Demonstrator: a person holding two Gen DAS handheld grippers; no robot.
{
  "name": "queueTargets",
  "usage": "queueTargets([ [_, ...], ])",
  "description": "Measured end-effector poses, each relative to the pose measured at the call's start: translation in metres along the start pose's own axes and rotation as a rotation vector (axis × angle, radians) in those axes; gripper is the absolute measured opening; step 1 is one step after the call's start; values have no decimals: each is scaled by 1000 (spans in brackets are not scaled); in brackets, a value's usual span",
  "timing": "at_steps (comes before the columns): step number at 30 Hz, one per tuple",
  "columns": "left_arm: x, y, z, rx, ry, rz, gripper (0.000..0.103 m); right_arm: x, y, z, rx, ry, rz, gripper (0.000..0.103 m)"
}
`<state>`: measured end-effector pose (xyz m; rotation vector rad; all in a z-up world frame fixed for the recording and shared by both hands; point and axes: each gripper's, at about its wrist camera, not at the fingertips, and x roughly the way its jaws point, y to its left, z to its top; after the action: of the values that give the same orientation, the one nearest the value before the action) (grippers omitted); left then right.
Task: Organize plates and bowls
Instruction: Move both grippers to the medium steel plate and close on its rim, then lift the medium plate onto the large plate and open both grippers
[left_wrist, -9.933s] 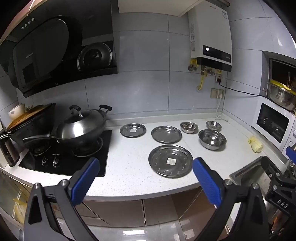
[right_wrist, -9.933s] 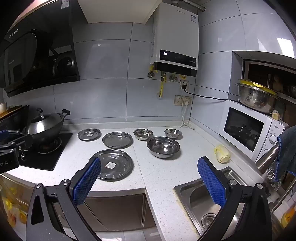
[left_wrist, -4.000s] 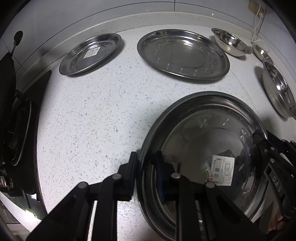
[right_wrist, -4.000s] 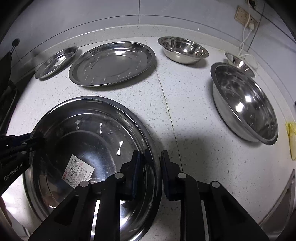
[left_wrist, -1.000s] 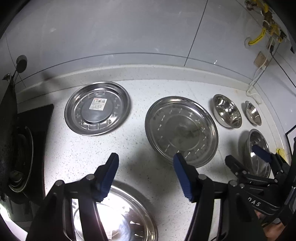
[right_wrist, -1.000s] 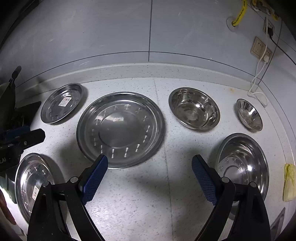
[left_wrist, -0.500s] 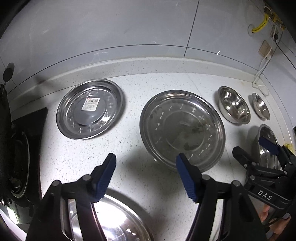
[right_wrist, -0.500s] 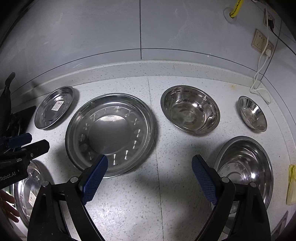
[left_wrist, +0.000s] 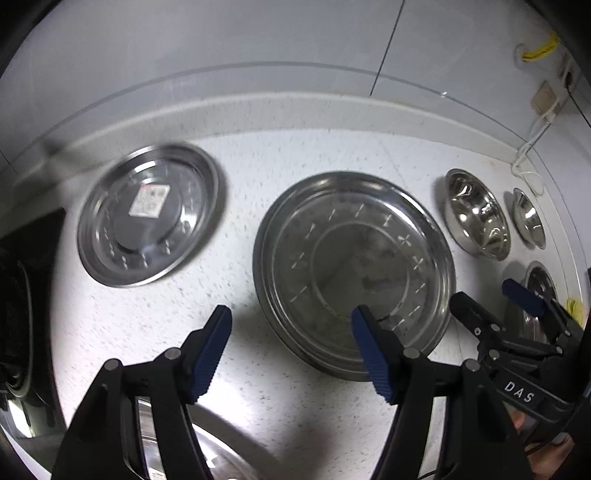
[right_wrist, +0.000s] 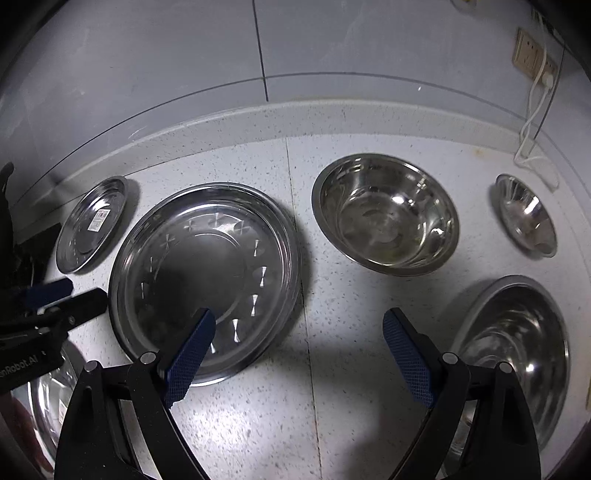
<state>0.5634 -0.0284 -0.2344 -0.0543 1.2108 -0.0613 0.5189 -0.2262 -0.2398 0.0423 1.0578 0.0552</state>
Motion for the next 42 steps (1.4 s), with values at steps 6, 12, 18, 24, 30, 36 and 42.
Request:
queueTargets([
  [6, 15, -4, 5, -31, 43, 8, 66, 16, -3, 5, 33, 31, 26, 89],
  [12, 23, -6, 13, -40, 57, 27, 66, 28, -3, 9, 50, 48, 33, 89],
  [18, 36, -6, 19, -57, 88, 39, 66, 39, -6, 11, 78, 68, 29, 89],
  [24, 57, -8, 20, -71, 138, 39, 50, 46, -6, 11, 84, 89, 15, 76],
  [30, 64, 0, 20, -81, 158, 27, 14, 48, 4, 11, 37, 112, -15, 22],
  [36, 56, 10, 10, -66, 163, 30, 14, 44, 6, 6, 26, 138, -10, 16],
  [42, 34, 13, -2, -44, 140, 34, 14, 27, 10, -3, 15, 130, -5, 16],
])
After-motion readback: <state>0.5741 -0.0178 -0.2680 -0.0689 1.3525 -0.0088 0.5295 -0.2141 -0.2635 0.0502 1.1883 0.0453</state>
